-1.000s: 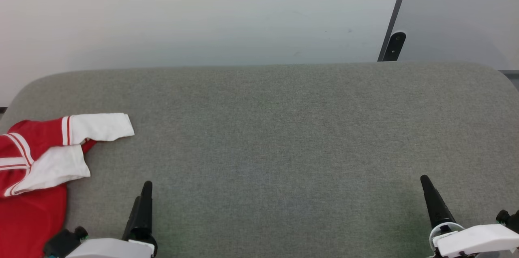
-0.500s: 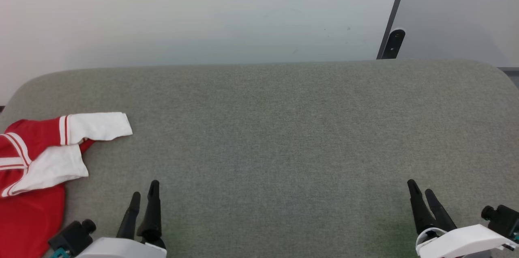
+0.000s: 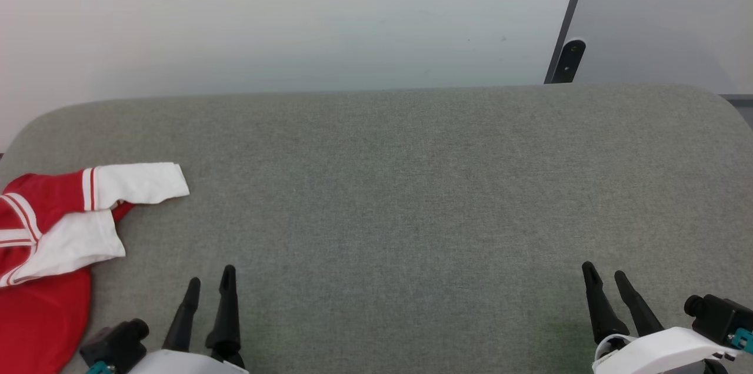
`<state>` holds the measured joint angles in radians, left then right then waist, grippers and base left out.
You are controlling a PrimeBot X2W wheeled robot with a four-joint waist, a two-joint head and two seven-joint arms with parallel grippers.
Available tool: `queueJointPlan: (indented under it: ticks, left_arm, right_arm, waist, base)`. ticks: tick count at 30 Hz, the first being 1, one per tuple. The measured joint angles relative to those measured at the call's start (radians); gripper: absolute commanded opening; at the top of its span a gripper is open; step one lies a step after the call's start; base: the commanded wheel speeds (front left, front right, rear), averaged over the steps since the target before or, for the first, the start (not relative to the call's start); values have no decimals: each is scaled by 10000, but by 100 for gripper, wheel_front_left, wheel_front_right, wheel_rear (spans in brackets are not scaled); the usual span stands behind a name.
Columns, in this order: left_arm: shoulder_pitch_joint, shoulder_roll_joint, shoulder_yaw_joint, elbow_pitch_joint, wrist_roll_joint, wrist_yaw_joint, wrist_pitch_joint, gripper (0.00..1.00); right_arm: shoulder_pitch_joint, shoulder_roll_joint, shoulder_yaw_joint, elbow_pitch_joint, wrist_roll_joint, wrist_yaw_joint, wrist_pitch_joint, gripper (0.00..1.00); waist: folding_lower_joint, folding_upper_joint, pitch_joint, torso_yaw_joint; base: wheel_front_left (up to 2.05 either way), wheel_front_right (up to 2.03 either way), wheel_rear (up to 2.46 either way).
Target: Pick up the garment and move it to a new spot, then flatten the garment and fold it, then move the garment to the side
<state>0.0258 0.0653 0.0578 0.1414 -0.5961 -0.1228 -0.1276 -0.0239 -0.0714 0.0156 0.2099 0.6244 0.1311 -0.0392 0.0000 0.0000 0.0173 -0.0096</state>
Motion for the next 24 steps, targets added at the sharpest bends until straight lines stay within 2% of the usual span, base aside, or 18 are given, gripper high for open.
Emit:
queueJointPlan:
  ticks: [24]
  left_arm:
    - [407,-27,-19,-123,2314,12,-593,100]
  right_arm:
    - [255,79,-109,-328,-2395,0,-591,100]
  waist:
    - [0,0,35,-128]
  base:
    - [0,0,0]
